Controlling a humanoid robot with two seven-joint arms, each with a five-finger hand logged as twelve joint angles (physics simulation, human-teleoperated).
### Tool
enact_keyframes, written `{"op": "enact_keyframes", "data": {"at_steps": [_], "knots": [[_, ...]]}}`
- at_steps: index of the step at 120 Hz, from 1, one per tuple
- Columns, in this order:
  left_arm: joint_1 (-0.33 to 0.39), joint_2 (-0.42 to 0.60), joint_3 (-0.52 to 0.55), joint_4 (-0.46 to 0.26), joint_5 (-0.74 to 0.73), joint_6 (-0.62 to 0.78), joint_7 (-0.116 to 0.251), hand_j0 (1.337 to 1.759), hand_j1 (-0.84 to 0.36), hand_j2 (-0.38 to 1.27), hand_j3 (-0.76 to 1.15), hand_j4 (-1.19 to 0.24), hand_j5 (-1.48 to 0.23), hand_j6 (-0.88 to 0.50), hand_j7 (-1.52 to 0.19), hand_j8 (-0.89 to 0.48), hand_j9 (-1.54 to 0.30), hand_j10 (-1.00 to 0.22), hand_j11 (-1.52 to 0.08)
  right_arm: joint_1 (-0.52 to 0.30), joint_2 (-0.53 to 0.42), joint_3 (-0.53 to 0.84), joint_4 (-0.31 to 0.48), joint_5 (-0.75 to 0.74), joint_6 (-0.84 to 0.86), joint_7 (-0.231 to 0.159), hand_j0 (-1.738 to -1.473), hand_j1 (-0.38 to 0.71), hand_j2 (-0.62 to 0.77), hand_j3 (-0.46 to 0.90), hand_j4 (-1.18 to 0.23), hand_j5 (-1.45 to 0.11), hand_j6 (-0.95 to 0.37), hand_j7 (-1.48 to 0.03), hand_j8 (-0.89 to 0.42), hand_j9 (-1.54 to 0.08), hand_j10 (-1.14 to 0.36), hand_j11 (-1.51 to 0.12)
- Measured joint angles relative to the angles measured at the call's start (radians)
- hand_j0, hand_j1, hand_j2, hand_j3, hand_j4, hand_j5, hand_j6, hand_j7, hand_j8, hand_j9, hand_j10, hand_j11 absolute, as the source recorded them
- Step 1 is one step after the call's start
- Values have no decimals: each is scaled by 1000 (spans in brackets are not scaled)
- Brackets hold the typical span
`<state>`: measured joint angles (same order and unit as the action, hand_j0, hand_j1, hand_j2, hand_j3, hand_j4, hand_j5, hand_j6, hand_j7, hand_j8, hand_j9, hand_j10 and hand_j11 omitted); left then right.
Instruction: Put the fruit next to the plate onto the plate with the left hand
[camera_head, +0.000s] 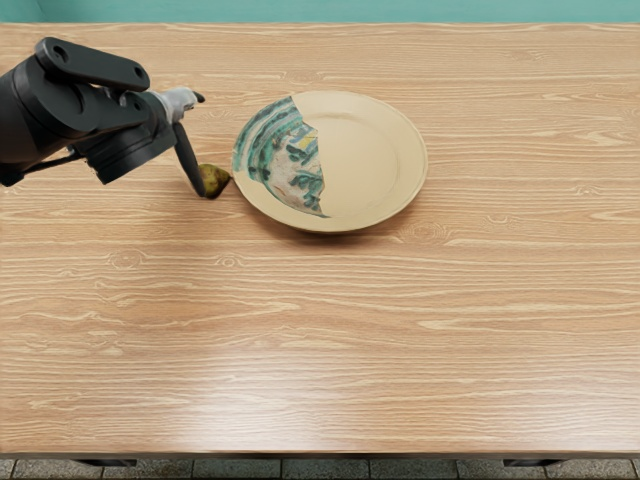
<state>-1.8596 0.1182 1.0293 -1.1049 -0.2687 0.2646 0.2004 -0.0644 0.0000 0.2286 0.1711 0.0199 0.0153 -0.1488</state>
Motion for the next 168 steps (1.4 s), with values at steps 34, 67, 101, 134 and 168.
{"op": "enact_keyframes", "data": {"at_steps": [34, 67, 101, 134, 168], "knots": [[127, -30, -111, 129, 143, 28, -2, 1658, 315, 6, 0, -30, -38, -30, -38, -30, -38, -30, -38, 0, 0, 0, 0, 0, 0, 0, -1658, -349, 0, 0, 0, 0, 0, 0, 0, 0, 0, 0], [152, -60, -108, 150, 216, 24, 2, 1658, 315, 6, 0, -30, -38, -30, -38, -30, -38, -30, -38, 0, 0, 0, 0, 0, 0, 0, -1658, -349, 0, 0, 0, 0, 0, 0, 0, 0, 0, 0], [164, -55, -70, 152, 216, 20, 2, 1658, 314, 7, 0, -30, -38, -31, -38, -31, -38, -30, -38, 0, 0, 0, 0, 0, 0, 0, -1658, -349, 0, 0, 0, 0, 0, 0, 0, 0, 0, 0], [225, -53, -51, 213, 220, 19, 0, 1658, 310, 7, 0, -34, -43, -34, -43, -34, -43, -33, -43, 0, 0, 0, 0, 0, 0, 0, -1658, -349, 0, 0, 0, 0, 0, 0, 0, 0, 0, 0], [241, -83, -46, 250, 239, -33, -1, 1658, 275, 13, 0, -63, -81, -64, -81, -64, -81, -63, -81, 0, 0, 0, 0, 0, 0, 0, -1658, -349, 0, 0, 0, 0, 0, 0, 0, 0, 0, 0]]}}
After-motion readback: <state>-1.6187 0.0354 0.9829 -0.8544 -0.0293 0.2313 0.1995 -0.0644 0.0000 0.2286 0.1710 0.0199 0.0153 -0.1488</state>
